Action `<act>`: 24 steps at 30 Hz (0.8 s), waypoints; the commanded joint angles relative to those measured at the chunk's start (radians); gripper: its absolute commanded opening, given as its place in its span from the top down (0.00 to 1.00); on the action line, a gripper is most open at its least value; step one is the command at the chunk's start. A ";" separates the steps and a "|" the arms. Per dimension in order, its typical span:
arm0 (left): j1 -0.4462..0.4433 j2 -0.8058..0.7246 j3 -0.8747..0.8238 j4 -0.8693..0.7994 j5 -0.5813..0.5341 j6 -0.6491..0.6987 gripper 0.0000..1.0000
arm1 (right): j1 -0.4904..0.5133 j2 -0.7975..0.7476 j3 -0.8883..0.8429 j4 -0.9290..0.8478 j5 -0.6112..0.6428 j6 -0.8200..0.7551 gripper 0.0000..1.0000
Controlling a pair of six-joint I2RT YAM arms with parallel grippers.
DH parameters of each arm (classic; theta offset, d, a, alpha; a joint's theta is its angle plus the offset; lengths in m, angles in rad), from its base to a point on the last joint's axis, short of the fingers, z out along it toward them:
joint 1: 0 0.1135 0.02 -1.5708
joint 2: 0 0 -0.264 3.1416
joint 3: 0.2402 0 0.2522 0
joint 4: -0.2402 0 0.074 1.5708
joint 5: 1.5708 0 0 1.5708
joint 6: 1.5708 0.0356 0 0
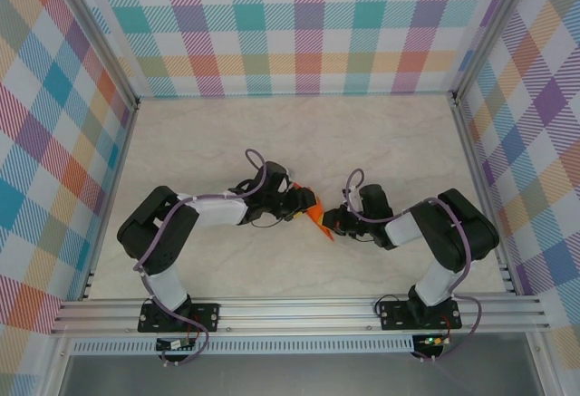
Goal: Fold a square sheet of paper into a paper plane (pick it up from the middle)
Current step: Fold the wing for the fifth time at the center of the table.
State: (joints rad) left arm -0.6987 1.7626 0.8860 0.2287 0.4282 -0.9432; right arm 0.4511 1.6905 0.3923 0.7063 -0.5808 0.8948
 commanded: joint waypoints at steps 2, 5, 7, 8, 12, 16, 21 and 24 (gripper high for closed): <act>-0.014 0.039 0.031 0.076 0.022 -0.005 0.51 | -0.014 0.018 -0.014 0.043 -0.035 0.036 1.00; -0.016 0.054 0.033 0.110 0.022 -0.011 0.51 | -0.020 0.021 -0.012 0.041 -0.043 0.040 1.00; -0.017 0.062 0.035 0.129 0.026 -0.015 0.51 | -0.021 0.023 -0.010 0.034 -0.047 0.039 1.00; -0.018 0.064 0.036 0.132 0.026 -0.015 0.51 | -0.022 0.022 -0.009 0.030 -0.046 0.037 1.00; -0.018 0.088 0.044 0.133 0.013 -0.011 0.51 | -0.025 0.015 -0.005 0.019 -0.053 0.033 1.00; -0.017 0.106 0.048 0.138 -0.010 -0.005 0.51 | -0.025 -0.022 0.017 -0.068 -0.045 -0.007 0.96; -0.017 0.128 0.059 0.138 -0.026 -0.003 0.52 | -0.026 -0.102 0.051 -0.273 -0.002 -0.114 0.85; -0.018 0.136 0.065 0.138 -0.030 -0.005 0.52 | -0.025 -0.140 0.072 -0.370 0.022 -0.185 0.78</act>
State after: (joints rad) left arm -0.7067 1.8832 0.9222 0.3447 0.4213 -0.9508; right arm 0.4316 1.5856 0.4305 0.4786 -0.5816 0.8139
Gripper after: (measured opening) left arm 0.482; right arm 0.213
